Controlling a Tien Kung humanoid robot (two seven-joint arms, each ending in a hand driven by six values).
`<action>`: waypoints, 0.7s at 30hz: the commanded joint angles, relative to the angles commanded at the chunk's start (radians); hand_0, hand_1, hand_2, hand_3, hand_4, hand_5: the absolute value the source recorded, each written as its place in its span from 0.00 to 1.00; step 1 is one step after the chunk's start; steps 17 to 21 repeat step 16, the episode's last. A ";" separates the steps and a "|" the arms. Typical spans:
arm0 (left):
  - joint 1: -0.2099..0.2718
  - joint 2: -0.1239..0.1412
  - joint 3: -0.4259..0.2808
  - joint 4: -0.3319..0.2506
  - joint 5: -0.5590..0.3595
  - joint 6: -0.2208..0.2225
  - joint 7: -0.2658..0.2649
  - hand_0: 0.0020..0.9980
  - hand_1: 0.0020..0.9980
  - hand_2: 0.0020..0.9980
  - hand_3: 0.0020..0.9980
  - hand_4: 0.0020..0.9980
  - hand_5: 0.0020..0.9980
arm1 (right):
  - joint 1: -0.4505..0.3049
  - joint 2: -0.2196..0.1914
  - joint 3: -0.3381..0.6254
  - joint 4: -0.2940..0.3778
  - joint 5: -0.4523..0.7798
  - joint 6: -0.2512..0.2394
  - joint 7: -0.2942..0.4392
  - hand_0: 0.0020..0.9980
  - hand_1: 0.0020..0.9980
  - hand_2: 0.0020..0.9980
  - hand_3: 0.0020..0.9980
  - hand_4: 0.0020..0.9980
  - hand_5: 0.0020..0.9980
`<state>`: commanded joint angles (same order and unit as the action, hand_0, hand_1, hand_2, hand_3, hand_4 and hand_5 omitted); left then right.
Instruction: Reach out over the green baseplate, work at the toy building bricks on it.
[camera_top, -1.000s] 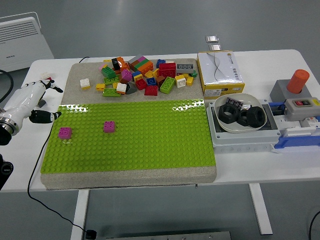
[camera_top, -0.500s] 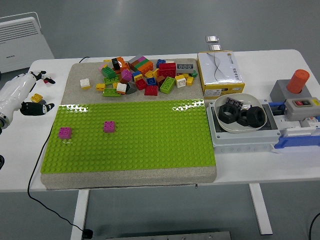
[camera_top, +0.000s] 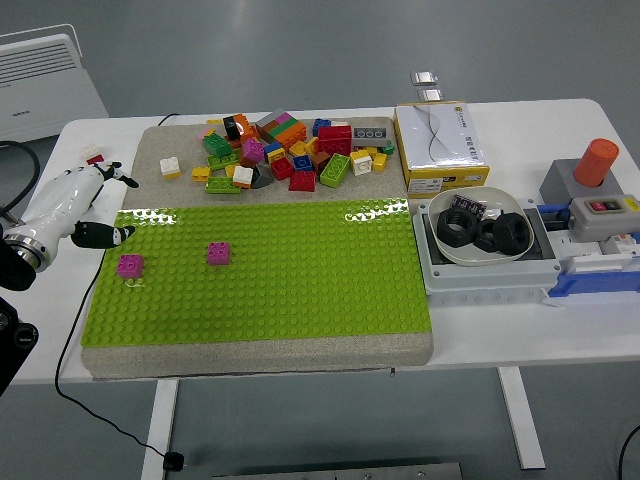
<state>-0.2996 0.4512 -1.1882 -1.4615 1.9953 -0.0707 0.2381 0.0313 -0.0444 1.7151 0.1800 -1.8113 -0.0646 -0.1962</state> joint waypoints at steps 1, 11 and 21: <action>-0.003 -0.003 0.003 0.007 -0.003 -0.001 -0.001 0.98 0.96 0.97 0.74 0.84 0.00 | -0.001 0.004 0.008 0.000 -0.009 0.002 -0.002 0.69 0.75 0.84 0.86 0.81 1.00; -0.024 -0.047 -0.018 0.064 0.037 -0.024 0.015 0.97 0.95 0.96 0.74 0.84 0.00 | -0.021 0.042 -0.214 0.000 0.196 -0.025 -0.017 0.71 0.76 0.87 0.89 0.81 1.00; -0.028 -0.065 -0.015 0.055 0.051 -0.033 0.026 0.97 0.95 0.96 0.74 0.84 0.00 | -0.019 0.040 -0.196 0.000 0.177 -0.017 -0.014 0.71 0.76 0.87 0.89 0.81 1.00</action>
